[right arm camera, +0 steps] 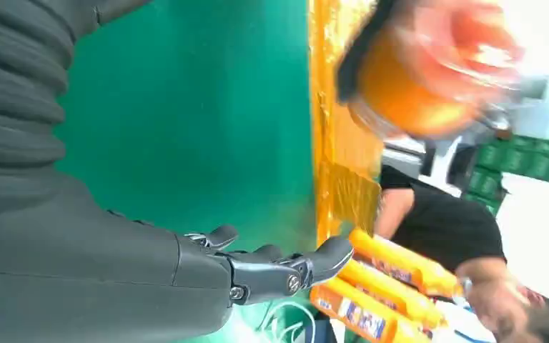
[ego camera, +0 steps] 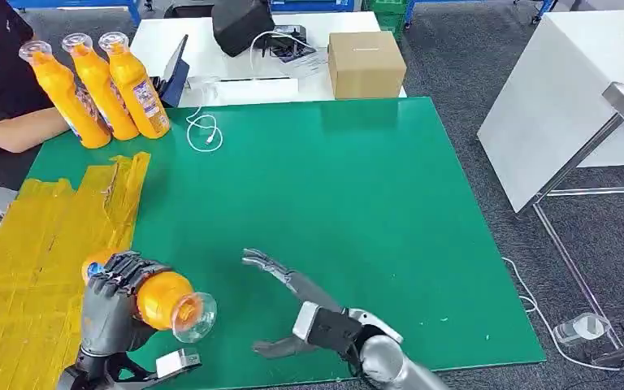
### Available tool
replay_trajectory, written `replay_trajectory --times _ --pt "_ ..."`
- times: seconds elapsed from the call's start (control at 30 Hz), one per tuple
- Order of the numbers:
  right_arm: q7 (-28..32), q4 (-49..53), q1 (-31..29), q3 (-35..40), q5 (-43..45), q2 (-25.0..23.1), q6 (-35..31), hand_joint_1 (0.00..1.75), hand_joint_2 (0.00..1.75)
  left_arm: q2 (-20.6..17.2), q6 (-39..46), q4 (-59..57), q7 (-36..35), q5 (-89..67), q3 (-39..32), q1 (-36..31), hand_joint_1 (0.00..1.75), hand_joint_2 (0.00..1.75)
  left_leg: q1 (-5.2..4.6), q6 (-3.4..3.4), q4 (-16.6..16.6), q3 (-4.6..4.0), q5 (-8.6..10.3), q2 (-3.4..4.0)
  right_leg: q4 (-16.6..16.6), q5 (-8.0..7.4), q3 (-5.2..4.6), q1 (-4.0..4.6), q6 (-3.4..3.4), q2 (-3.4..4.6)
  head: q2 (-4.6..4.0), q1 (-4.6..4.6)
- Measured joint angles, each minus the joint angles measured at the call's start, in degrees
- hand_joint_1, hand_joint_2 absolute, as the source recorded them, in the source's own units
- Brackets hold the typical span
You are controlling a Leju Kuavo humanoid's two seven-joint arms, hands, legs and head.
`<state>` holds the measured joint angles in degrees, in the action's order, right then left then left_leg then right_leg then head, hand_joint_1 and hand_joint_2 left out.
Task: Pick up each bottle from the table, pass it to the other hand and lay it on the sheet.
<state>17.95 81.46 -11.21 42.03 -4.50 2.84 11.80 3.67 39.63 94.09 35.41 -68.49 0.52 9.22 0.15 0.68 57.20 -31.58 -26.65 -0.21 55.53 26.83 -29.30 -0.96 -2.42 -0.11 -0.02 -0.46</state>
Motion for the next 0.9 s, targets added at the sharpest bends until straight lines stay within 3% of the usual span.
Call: replay_trajectory --times 0.37,0.67,0.9 --pt "0.1 0.6 -4.6 -0.1 0.5 2.8 -1.4 0.00 1.75 -4.8 0.2 -13.3 -10.1 -14.3 -0.1 -3.9 1.75 1.75 0.02 0.00 0.0 0.04 0.01 0.01 0.0 0.00 0.02 0.04 0.00 0.00 0.00 0.00" --pt "0.1 0.6 -5.8 0.4 0.6 3.0 -1.4 0.00 1.75 -6.4 0.3 -17.5 -11.2 -15.5 1.6 -5.2 1.75 1.75 0.01 0.00 0.0 0.00 0.01 0.00 0.0 0.00 0.02 0.01 0.00 -0.01 0.00 0.00" --pt "0.1 0.4 -6.7 0.9 0.6 2.9 -1.5 0.00 1.75 -9.1 -2.3 -26.4 -18.6 -16.4 4.5 -10.0 1.75 1.75 0.02 0.00 0.0 0.05 0.02 -0.01 0.0 -0.01 0.06 0.04 0.00 -0.01 0.00 -0.02"
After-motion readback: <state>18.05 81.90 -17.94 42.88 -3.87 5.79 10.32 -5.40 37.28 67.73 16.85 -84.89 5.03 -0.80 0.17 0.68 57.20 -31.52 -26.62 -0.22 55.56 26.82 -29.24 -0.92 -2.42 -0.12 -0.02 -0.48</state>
